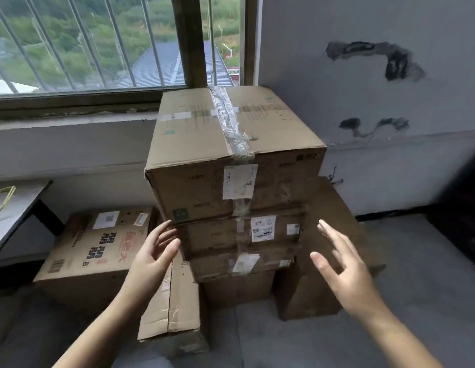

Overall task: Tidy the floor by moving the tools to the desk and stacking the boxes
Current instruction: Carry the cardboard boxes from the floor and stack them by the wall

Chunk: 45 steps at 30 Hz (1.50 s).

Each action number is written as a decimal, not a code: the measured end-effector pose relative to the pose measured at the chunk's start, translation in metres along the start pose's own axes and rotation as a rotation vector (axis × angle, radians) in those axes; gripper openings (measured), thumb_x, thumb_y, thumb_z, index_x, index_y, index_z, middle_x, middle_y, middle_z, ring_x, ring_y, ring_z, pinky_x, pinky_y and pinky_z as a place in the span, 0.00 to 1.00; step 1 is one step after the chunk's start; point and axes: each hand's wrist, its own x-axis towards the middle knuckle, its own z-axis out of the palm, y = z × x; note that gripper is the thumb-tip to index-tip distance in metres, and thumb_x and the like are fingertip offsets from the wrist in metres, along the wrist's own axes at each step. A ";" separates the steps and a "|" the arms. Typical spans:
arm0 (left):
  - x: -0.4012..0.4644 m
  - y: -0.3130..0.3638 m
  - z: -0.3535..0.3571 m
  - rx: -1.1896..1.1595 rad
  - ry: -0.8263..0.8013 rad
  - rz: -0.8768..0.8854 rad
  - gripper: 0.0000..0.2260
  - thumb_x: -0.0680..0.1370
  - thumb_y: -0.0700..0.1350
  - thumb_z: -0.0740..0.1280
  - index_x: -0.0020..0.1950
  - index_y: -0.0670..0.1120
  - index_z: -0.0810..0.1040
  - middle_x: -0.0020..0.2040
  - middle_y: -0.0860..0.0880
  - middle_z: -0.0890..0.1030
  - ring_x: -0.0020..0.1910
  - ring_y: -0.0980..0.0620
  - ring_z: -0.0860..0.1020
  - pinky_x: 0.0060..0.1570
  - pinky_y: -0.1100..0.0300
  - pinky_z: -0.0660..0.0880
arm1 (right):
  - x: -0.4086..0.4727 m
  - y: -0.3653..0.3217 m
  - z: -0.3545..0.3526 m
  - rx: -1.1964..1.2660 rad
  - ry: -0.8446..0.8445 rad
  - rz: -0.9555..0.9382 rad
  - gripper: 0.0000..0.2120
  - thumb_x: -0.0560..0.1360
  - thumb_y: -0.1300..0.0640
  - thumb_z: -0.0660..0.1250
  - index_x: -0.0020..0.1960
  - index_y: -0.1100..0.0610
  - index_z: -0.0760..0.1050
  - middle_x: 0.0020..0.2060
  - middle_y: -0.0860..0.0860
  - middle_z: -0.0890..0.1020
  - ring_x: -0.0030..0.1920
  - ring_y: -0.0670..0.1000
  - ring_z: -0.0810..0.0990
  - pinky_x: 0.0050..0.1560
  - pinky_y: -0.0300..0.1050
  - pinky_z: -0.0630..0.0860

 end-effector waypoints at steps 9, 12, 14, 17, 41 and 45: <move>-0.139 -0.068 0.004 0.084 -0.456 -0.061 0.19 0.74 0.34 0.67 0.56 0.57 0.79 0.49 0.48 0.84 0.48 0.52 0.82 0.45 0.70 0.75 | -0.236 -0.023 0.052 0.122 0.238 0.424 0.30 0.61 0.24 0.63 0.62 0.23 0.62 0.61 0.31 0.73 0.63 0.34 0.71 0.62 0.27 0.67; -0.175 -0.084 0.010 0.077 -0.555 -0.081 0.20 0.69 0.42 0.65 0.50 0.69 0.78 0.51 0.53 0.83 0.48 0.53 0.82 0.46 0.68 0.75 | -0.293 -0.046 0.077 0.166 0.339 0.533 0.30 0.67 0.43 0.73 0.60 0.21 0.62 0.60 0.29 0.73 0.62 0.33 0.71 0.60 0.31 0.70; -0.193 -0.086 0.012 0.068 -0.644 -0.096 0.20 0.71 0.43 0.66 0.49 0.70 0.78 0.50 0.53 0.83 0.48 0.52 0.82 0.47 0.68 0.75 | -0.327 -0.057 0.086 0.174 0.408 0.588 0.34 0.70 0.57 0.72 0.58 0.21 0.63 0.59 0.28 0.73 0.61 0.33 0.72 0.58 0.28 0.69; -0.213 -0.087 0.017 0.097 -0.790 -0.078 0.20 0.70 0.44 0.66 0.50 0.70 0.77 0.49 0.55 0.83 0.49 0.53 0.82 0.48 0.70 0.75 | -0.370 -0.071 0.092 0.140 0.479 0.692 0.39 0.71 0.66 0.70 0.56 0.20 0.64 0.58 0.28 0.74 0.61 0.33 0.73 0.55 0.24 0.69; -0.636 -0.070 0.167 0.118 -1.889 0.315 0.25 0.67 0.41 0.64 0.50 0.73 0.76 0.44 0.56 0.84 0.44 0.56 0.83 0.44 0.72 0.76 | -0.823 -0.204 0.091 0.293 1.741 1.115 0.23 0.76 0.64 0.64 0.59 0.37 0.69 0.47 0.25 0.78 0.55 0.34 0.77 0.62 0.42 0.69; -0.700 -0.074 0.187 0.165 -2.020 0.347 0.25 0.67 0.41 0.63 0.49 0.73 0.76 0.43 0.57 0.84 0.44 0.55 0.83 0.44 0.72 0.75 | -0.872 -0.217 0.089 0.501 1.857 1.101 0.25 0.66 0.50 0.76 0.56 0.38 0.68 0.50 0.36 0.81 0.54 0.38 0.78 0.60 0.41 0.69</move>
